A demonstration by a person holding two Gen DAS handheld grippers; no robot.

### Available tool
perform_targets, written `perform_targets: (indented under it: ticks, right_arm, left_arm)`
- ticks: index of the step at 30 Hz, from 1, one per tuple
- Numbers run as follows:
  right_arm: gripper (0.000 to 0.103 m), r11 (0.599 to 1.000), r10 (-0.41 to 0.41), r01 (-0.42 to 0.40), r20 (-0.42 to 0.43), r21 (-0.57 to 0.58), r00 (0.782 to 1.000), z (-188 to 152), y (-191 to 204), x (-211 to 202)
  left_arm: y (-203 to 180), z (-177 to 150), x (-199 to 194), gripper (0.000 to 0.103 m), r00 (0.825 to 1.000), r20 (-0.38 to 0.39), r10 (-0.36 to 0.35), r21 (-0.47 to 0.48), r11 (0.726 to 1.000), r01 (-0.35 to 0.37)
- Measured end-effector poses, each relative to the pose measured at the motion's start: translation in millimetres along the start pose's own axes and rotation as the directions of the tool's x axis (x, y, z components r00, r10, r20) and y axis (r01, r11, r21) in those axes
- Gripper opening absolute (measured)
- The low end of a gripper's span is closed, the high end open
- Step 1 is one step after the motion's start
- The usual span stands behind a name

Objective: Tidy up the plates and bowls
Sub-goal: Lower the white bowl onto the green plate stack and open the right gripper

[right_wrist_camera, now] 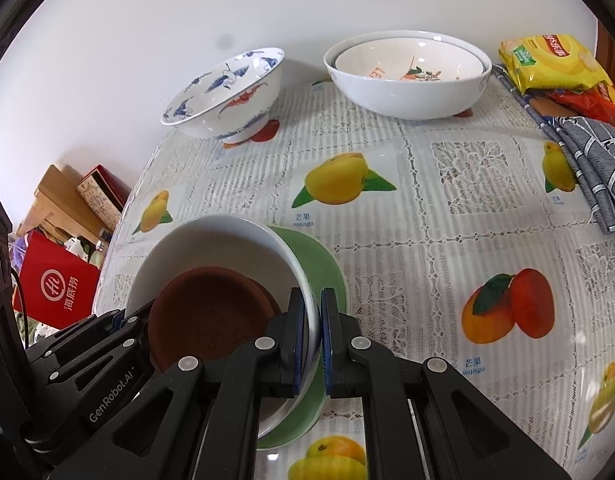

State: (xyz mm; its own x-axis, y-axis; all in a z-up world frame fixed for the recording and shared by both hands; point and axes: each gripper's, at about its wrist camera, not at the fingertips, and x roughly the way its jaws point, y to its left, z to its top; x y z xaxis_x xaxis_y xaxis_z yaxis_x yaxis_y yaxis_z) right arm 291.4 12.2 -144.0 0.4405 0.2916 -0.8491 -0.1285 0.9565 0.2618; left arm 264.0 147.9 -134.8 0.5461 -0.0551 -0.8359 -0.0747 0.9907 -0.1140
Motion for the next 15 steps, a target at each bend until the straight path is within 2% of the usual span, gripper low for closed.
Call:
perform_targets:
  ticks: [9,15]
  right_arm:
    - [0.008,1.000,-0.010,0.010,0.002,-0.025,1.000,3.8,0.4,2.3]
    - [0.009,0.999,-0.018,0.018,-0.003,-0.048,1.000,4.4,1.9,2.2]
  left_arm:
    - [1.2,2.2,2.8,0.010,1.000,0.001,-0.013,0.002,1.000,0.013]
    - [7.4,-0.2,3.5,0.014,0.998,-0.010,-0.059,-0.028,0.998,0.058]
